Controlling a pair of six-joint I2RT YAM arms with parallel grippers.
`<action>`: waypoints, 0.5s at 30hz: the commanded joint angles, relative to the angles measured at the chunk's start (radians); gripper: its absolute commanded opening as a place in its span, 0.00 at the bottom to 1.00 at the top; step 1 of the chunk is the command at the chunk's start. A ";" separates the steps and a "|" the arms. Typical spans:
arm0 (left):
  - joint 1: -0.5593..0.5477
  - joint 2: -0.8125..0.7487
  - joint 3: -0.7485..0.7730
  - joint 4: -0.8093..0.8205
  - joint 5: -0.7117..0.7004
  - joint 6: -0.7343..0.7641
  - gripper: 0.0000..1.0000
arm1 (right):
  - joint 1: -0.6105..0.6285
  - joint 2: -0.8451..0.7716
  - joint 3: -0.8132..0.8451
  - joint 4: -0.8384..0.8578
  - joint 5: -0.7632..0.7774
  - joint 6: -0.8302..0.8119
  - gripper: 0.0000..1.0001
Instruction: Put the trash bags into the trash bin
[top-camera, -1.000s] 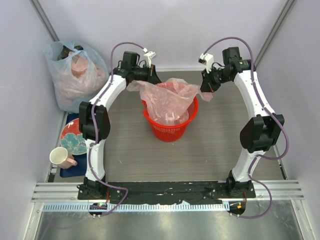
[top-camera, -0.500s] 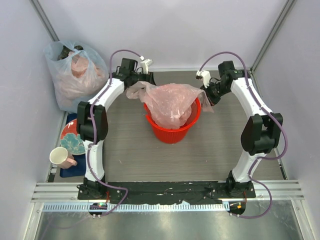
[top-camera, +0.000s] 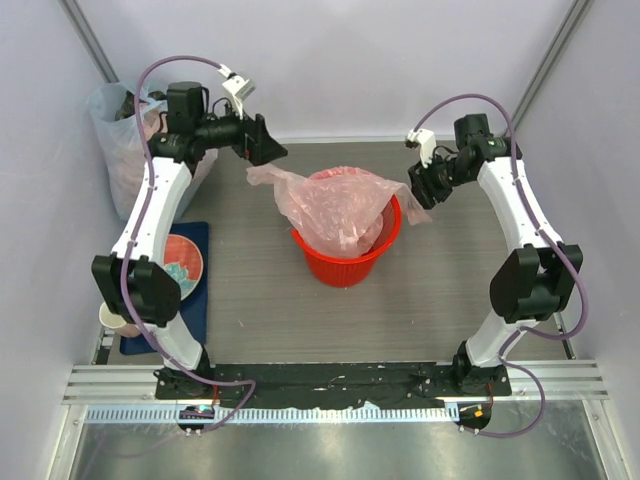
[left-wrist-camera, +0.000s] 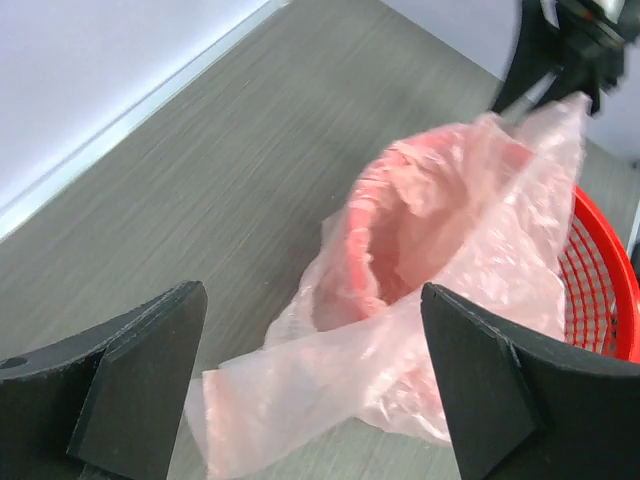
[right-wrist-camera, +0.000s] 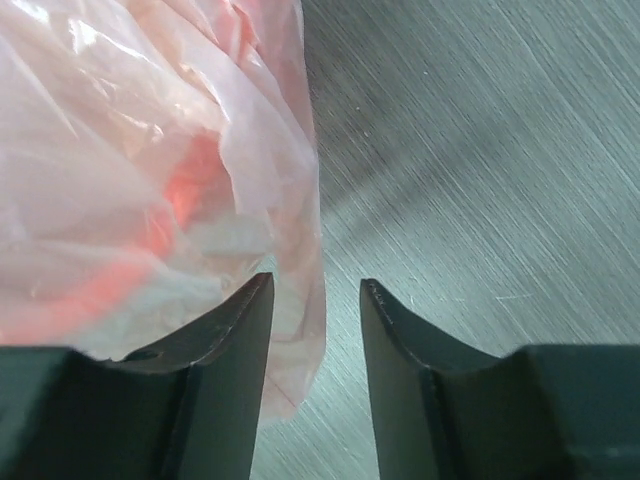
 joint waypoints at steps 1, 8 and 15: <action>-0.052 -0.059 0.010 -0.120 0.129 0.215 0.93 | -0.043 -0.042 0.033 0.008 -0.049 0.047 0.52; -0.169 0.065 0.166 -0.455 0.015 0.461 0.92 | -0.139 -0.016 0.121 -0.004 -0.121 0.197 0.67; -0.195 0.089 0.223 -0.601 0.019 0.545 0.68 | -0.223 -0.010 0.118 -0.125 -0.236 0.311 0.73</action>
